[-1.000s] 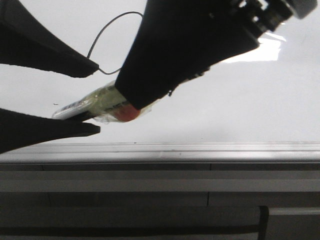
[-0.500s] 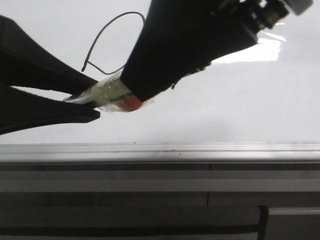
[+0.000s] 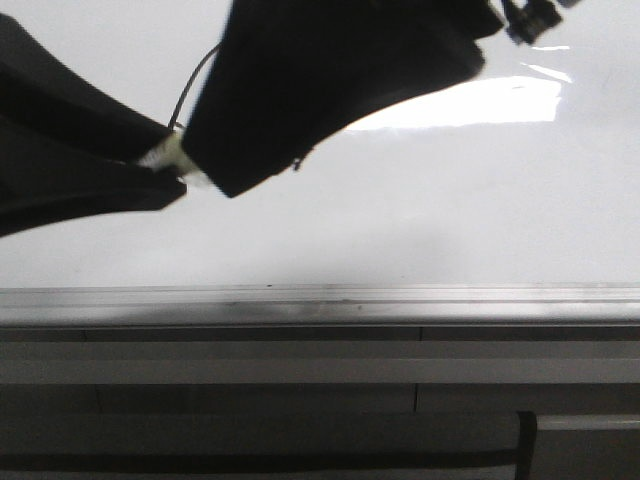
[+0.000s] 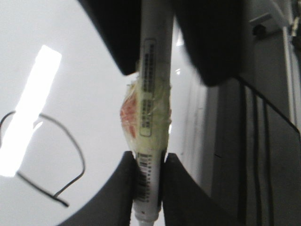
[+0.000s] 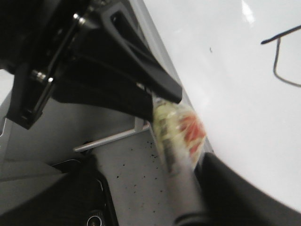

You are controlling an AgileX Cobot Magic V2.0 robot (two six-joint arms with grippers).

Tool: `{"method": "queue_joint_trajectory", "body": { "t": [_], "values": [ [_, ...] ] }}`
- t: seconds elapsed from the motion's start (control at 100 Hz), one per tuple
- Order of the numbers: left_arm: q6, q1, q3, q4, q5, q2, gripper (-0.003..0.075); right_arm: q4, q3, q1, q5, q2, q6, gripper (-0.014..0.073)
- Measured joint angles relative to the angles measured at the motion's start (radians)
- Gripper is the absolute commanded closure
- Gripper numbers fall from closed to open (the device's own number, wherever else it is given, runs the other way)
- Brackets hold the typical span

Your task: Write number 0 on whiteboard

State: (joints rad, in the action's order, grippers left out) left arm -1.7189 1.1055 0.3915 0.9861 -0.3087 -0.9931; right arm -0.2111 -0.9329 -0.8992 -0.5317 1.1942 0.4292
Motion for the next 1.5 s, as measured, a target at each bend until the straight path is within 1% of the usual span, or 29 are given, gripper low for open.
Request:
{"method": "queue_joint_trajectory", "body": {
  "t": [0.12,0.19,0.24,0.31,0.39,0.46,0.57,0.62,0.75,0.93,1.01,1.11,1.26,1.37,1.499],
  "values": [
    [0.004,0.0,0.0,0.165,-0.109,0.0,0.074,0.024,0.0,0.0,0.058,-0.007,0.0,0.0034],
    [0.048,0.0,0.0,0.25,-0.16,0.0,0.074,0.044,0.0,0.0,0.083,-0.028,0.0,0.0057],
    [0.118,0.0,0.0,0.288,-0.196,0.0,0.074,0.063,0.0,0.0,0.093,-0.05,0.0,0.007],
    [0.252,0.0,0.0,0.307,-0.263,-0.005,0.074,0.093,0.0,0.0,0.097,-0.087,0.0,0.009],
    [0.443,-0.006,0.0,0.316,-0.365,-0.023,0.074,0.122,0.0,0.0,0.094,-0.131,0.0,0.0111],
    [0.584,-0.023,0.0,0.311,-0.422,-0.041,0.074,0.134,0.0,0.0,0.076,-0.17,0.0,0.012],
    [0.757,-0.064,0.0,0.274,-0.419,-0.072,0.074,0.143,0.0,0.0,0.034,-0.215,0.0,0.013],
    [0.84,-0.085,0.0,0.263,-0.398,-0.091,0.074,0.145,0.0,0.0,0.012,-0.223,0.0,0.013],
    [0.99,-0.142,0.0,0.214,-0.321,-0.146,0.074,0.145,0.005,0.0,-0.046,-0.23,0.0,0.013],
    [1.203,-0.158,0.0,0.087,-0.291,-0.176,0.074,0.145,0.006,0.0,-0.078,-0.23,0.0,0.013],
    [1.261,-0.162,0.0,0.04,-0.286,-0.178,0.074,0.145,0.006,0.0,-0.08,-0.23,0.0,0.013],
    [1.309,-0.162,0.0,0.017,-0.281,-0.178,0.074,0.145,0.006,0.0,-0.081,-0.23,0.0,0.013],
    [1.336,-0.162,0.002,0.011,-0.255,-0.179,0.074,0.145,0.006,0.0,-0.081,-0.23,0.0,0.013],
    [1.34,-0.162,0.002,0.008,-0.255,-0.197,0.074,0.145,0.006,0.0,-0.083,-0.23,0.0,0.013],
    [1.376,-0.162,0.007,-0.004,-0.27,-0.226,0.074,0.147,0.006,0.0,-0.083,-0.23,0.0,0.013]
  ]
}}
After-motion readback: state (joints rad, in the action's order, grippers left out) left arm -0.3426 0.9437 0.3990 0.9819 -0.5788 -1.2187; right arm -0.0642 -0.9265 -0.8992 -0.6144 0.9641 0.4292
